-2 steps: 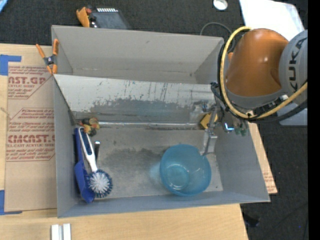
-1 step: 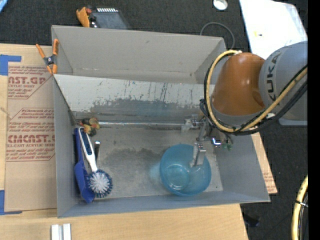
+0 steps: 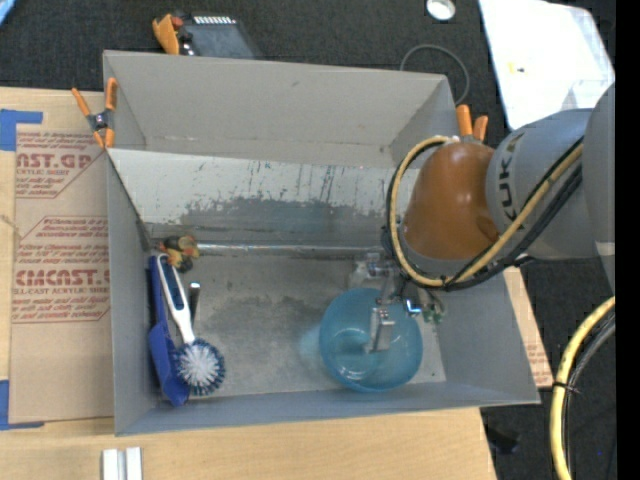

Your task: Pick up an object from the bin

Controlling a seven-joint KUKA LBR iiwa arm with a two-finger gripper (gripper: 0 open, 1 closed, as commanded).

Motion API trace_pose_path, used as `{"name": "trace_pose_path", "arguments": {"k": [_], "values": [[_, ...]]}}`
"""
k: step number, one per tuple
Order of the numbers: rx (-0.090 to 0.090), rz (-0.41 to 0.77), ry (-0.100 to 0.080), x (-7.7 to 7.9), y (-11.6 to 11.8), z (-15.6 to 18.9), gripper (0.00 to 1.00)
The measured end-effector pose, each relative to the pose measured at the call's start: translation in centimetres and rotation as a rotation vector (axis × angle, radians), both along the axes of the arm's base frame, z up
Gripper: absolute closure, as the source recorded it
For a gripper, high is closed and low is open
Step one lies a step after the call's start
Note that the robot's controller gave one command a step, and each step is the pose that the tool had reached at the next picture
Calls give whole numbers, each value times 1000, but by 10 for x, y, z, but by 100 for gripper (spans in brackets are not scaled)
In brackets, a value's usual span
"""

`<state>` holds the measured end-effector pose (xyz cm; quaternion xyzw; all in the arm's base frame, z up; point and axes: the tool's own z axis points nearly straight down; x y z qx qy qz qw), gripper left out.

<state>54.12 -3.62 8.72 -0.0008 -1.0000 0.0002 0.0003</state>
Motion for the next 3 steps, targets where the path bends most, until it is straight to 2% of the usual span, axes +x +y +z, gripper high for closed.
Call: {"name": "trace_pose_path", "arguments": {"k": [1,2,3], "values": [[1,-122,-8,7,-4,42,0],[1,-338,2,8,-18,-12,0],[2,-253,-6,14,-20,-22,100]]}}
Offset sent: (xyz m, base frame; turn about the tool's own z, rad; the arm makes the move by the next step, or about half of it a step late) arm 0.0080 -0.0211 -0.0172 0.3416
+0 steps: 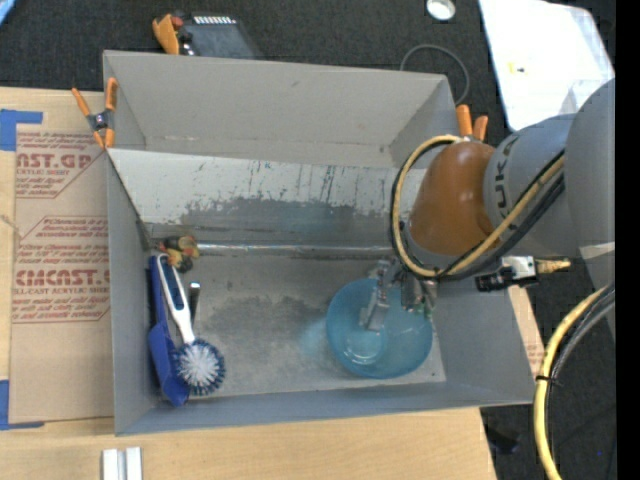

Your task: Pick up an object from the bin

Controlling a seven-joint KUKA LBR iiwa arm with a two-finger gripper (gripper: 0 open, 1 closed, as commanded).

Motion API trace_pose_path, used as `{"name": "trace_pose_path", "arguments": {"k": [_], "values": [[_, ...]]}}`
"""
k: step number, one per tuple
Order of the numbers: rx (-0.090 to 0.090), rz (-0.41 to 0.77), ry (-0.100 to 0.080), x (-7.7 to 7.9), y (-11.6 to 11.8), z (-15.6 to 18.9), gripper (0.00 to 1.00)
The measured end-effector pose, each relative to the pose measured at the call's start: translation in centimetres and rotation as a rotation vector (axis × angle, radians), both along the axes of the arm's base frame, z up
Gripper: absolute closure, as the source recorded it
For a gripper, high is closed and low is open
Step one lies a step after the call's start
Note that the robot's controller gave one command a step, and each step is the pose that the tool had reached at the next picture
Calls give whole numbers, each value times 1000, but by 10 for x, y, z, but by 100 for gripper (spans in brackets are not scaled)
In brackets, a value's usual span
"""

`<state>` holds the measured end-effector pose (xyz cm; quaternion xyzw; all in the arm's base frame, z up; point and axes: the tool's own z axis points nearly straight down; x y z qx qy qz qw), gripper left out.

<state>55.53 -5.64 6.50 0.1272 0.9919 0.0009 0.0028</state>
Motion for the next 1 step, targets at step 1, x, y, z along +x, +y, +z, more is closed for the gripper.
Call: {"name": "trace_pose_path", "arguments": {"k": [1], "values": [[0,25,-3,1,0,5,100]]}}
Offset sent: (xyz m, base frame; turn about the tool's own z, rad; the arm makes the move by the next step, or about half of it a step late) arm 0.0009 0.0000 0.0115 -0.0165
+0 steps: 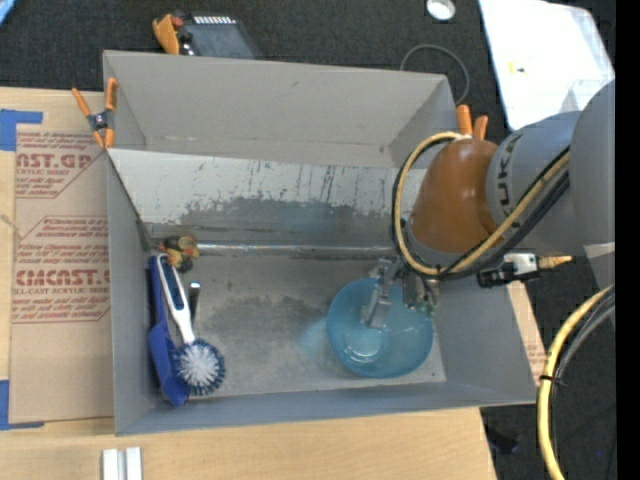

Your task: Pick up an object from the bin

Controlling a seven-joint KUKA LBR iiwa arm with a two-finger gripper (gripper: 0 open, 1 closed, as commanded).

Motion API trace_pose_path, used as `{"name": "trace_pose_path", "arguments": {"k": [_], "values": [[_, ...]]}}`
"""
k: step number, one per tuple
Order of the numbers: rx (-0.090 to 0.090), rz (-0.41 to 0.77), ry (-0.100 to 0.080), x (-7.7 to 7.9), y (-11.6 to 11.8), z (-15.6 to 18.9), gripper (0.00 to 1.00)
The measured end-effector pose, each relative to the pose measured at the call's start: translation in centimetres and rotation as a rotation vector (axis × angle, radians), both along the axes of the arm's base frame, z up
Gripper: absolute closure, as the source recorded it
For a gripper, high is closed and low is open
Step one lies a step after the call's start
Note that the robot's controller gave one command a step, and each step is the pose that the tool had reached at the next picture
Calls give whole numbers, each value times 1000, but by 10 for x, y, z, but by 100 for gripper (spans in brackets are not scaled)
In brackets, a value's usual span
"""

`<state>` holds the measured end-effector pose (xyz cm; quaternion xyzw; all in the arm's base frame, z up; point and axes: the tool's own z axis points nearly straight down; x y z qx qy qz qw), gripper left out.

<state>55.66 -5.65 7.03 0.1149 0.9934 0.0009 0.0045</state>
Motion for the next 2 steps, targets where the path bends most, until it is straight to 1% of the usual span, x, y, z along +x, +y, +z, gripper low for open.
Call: {"name": "trace_pose_path", "arguments": {"k": [1,2], "values": [[1,-3,3,-1,1,6,100],[2,-2,10,-3,1,35,100]]}}
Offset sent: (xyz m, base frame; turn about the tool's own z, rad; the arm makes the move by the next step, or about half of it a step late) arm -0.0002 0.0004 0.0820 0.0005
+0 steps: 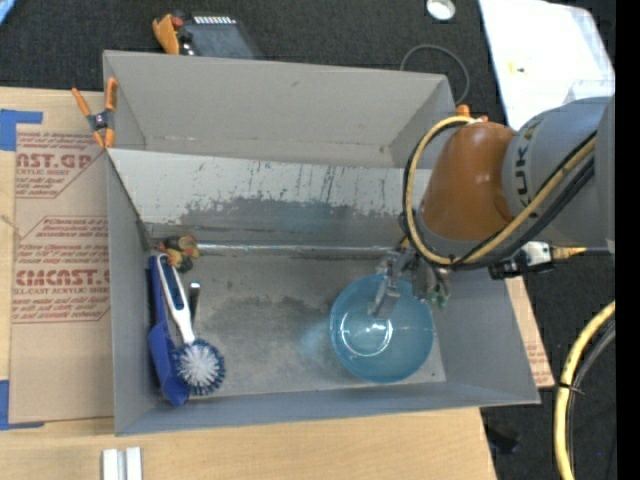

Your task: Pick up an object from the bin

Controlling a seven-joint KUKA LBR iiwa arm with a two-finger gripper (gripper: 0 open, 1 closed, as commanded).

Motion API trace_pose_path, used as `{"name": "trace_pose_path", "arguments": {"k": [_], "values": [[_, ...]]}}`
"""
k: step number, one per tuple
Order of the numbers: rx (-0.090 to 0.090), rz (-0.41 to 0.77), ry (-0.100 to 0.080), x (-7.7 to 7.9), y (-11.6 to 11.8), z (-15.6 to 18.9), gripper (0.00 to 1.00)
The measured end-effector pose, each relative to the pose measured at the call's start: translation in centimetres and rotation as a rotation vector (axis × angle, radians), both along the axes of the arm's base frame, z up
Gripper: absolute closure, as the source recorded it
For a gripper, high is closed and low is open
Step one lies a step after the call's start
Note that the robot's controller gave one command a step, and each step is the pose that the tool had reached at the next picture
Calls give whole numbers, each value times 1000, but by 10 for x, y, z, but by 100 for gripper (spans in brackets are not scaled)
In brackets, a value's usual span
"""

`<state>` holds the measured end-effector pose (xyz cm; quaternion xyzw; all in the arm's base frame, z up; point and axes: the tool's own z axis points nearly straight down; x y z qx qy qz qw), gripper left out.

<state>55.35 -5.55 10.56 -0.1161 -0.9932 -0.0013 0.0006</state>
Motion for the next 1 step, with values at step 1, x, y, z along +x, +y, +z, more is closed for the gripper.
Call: {"name": "trace_pose_path", "arguments": {"k": [1], "values": [[-1,0,-10,3,0,41,100]]}}
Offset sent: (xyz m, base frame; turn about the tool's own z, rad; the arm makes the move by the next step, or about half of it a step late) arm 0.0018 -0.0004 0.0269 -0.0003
